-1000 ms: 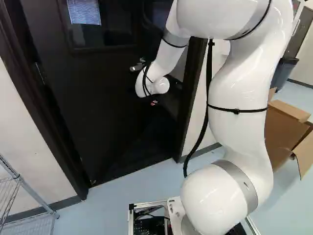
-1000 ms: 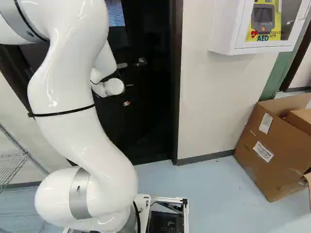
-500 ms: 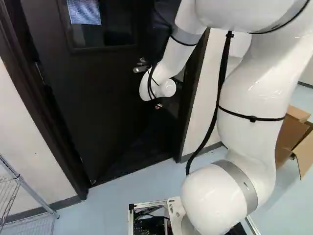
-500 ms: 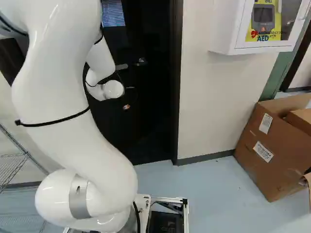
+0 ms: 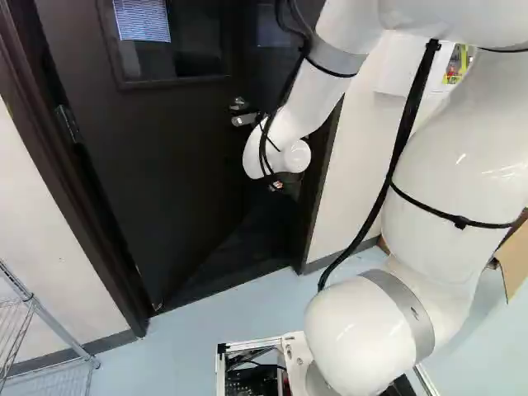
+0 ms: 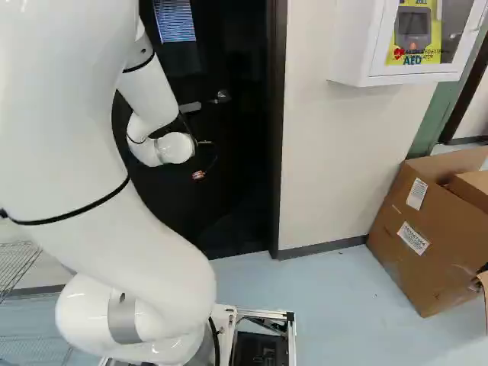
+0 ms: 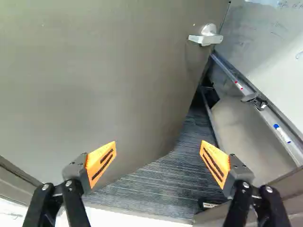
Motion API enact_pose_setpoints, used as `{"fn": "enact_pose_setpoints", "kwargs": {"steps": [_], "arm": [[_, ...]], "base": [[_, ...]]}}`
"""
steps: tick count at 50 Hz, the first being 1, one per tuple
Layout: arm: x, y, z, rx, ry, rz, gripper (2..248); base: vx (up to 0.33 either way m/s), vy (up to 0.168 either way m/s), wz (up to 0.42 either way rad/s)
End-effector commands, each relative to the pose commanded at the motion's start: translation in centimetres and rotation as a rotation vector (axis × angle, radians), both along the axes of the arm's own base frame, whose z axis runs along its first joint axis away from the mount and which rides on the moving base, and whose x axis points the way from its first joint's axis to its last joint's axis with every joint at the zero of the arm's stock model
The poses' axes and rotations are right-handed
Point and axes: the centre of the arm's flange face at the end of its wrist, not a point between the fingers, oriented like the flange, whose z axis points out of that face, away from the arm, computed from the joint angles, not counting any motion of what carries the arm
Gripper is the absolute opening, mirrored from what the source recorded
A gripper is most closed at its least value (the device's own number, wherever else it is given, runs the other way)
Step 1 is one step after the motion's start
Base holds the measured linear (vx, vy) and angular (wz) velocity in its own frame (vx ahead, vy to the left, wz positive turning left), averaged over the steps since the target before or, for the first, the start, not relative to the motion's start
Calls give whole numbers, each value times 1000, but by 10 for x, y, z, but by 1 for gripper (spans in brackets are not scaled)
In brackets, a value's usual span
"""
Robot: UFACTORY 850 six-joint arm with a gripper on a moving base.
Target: Open the door and move inside
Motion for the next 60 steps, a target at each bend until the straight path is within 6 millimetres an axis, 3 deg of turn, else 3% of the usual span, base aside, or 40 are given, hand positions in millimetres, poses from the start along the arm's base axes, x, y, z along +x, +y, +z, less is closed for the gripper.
{"fn": "enact_pose_setpoints", "kwargs": {"steps": [39, 60], "arm": [[-76, -36, -3, 45, -5, -115, 247], [-83, -40, -4, 50, -7, -129, 247]], "base": [[0, 0, 0], [0, 0, 0]]}}
